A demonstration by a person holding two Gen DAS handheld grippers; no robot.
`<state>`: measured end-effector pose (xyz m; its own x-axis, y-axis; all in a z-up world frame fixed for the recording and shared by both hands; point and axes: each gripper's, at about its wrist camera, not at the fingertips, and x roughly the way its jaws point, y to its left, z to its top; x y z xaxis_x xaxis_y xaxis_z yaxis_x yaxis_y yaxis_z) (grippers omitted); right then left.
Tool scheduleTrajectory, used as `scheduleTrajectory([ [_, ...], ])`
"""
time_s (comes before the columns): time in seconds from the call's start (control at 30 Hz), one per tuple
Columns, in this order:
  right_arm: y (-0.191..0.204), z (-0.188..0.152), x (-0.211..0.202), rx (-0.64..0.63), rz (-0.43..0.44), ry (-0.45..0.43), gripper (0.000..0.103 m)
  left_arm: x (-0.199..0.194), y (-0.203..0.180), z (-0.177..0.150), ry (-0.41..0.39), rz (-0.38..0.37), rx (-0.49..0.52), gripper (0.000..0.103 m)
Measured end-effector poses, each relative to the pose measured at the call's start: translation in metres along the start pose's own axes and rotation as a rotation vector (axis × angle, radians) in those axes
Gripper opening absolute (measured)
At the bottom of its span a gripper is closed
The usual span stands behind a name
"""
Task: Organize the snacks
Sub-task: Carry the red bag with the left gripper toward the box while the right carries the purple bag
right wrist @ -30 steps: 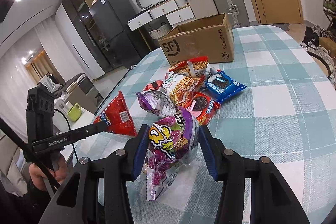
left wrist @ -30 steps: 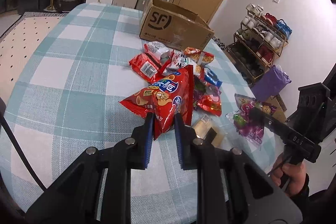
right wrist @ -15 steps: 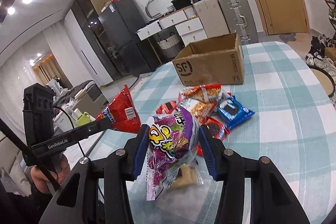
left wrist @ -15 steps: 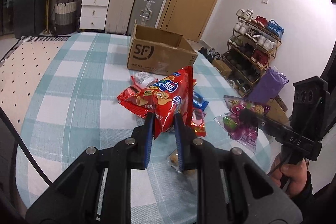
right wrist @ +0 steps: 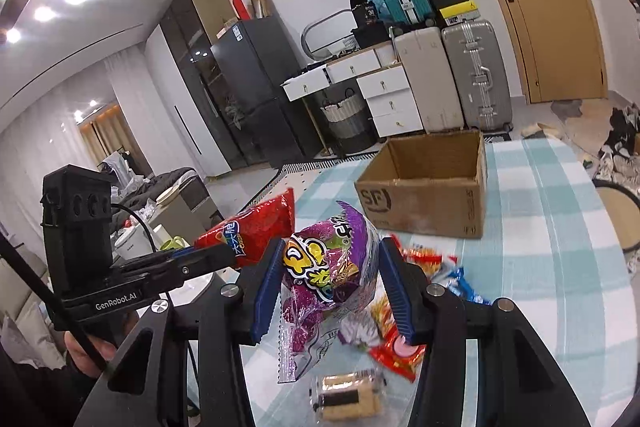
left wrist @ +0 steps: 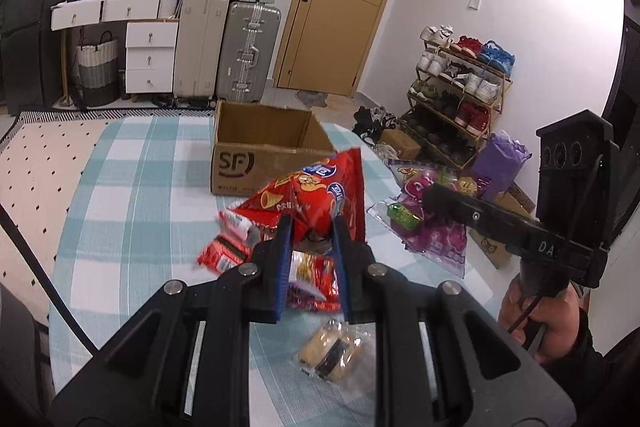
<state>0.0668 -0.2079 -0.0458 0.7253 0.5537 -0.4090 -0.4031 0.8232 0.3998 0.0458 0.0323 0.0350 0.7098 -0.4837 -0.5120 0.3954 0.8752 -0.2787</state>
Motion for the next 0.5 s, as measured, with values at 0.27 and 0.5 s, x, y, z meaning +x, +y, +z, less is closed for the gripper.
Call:
scheduleTrajectory([
  [0.27, 0.0, 0.046, 0.01, -0.048, -0.006, -0.024, 0.048, 0.013, -0.007, 0.051, -0.034, 0.01, 0.037, 0.017],
  [0.5, -0.024, 0.058, 0.035, -0.009, -0.01, -0.012, 0.048, 0.048, -0.002, 0.072, -0.007, -0.006, 0.021, 0.016],
])
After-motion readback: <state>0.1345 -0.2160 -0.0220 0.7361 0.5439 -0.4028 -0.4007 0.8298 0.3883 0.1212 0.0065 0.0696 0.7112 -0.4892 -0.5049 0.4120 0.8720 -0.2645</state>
